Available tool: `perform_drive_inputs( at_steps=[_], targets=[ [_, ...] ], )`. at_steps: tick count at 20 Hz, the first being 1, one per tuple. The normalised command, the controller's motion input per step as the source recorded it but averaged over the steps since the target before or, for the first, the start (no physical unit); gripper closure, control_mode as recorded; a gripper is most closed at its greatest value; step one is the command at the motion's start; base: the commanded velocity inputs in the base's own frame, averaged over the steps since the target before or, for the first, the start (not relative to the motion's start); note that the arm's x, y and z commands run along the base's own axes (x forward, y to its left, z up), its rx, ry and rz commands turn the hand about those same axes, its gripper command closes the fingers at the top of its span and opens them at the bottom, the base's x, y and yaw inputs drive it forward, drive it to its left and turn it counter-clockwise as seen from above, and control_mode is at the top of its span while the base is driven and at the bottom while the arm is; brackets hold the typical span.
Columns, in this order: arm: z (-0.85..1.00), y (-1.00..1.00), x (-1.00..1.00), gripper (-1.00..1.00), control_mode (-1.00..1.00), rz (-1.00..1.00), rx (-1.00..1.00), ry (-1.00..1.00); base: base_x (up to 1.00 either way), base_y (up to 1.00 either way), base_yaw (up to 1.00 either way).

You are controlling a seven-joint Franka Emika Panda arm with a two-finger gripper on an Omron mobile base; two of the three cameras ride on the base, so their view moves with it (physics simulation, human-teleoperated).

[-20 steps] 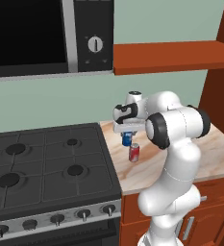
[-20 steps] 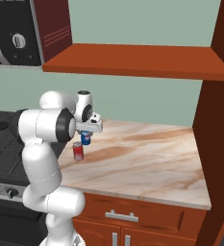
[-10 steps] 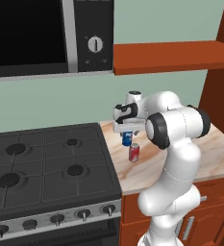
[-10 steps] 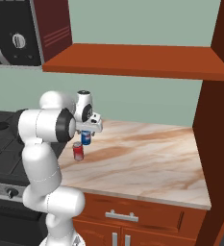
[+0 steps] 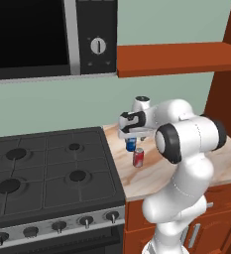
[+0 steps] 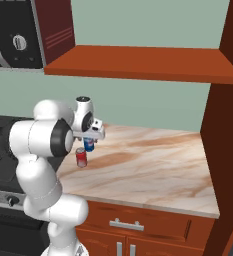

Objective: Four empty soda cans are scattered around the kitchen. Gather all the cans and cluster them next to the stove for recycling.

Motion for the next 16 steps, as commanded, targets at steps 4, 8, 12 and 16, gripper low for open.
perform_drive_inputs(
  at_steps=[4,8,12,16],
  targets=[
    [0.01,0.0,-0.4,-1.0,-1.0,0.0,0.0,-0.16,0.0,0.0,0.0],
    [0.04,0.0,-0.27,-1.0,-1.0,0.0,0.0,-0.12,0.0,0.0,0.0],
    [0.14,0.0,-0.43,-1.0,-1.0,0.0,0.0,-0.08,0.0,0.0,0.0],
    [0.17,0.0,-0.36,-1.0,-1.0,0.0,0.0,-0.09,0.0,0.0,0.0]
  ],
)
